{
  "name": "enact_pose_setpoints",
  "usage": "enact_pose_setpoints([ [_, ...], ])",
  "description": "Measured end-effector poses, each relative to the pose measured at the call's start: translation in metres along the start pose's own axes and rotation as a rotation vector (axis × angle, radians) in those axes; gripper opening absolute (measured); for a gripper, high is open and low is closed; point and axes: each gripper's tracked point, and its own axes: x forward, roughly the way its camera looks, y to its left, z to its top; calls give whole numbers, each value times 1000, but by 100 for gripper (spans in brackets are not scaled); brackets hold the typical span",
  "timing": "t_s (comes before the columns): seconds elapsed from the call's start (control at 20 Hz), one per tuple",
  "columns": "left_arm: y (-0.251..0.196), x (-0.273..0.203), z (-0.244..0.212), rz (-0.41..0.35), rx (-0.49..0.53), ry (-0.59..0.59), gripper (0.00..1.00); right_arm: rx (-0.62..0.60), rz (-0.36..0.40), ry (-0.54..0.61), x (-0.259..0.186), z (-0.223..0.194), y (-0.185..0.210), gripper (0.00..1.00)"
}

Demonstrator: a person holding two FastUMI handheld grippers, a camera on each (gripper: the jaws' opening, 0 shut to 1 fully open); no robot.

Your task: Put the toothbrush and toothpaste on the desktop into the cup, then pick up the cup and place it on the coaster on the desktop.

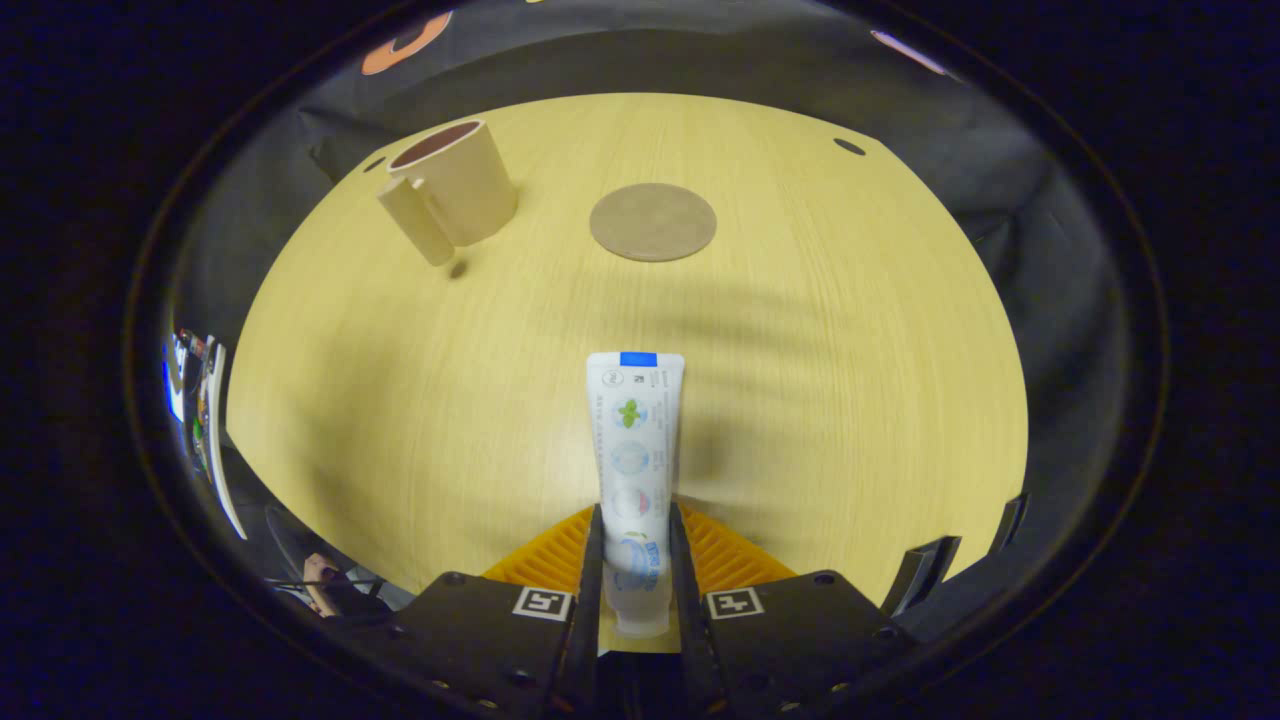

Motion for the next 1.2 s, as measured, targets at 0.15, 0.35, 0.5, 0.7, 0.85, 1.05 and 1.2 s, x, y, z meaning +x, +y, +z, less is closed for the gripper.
enact_pose_setpoints([
  [0.15,1,19,18,-28,45,-55,7,-64,25,-98,-17,17,7,36],
  [0.35,-14,46,41,-83,83,-97,7,-85,40,-223,-40,37,-1,36],
  [0.5,-24,69,55,-124,102,-133,7,-70,42,-278,-51,41,-14,34],
  [0.7,-28,106,65,-147,107,-170,7,-47,5,-294,-57,37,-37,34],
  [0.85,-26,133,62,-153,79,-173,7,-39,-39,-285,-58,25,-60,34],
  [1.05,-17,167,42,-148,29,-131,8,-38,-106,-276,-63,16,-82,34],
  [1.2,-17,178,24,-153,1,-92,8,-34,-134,-281,-66,15,-92,33],
])
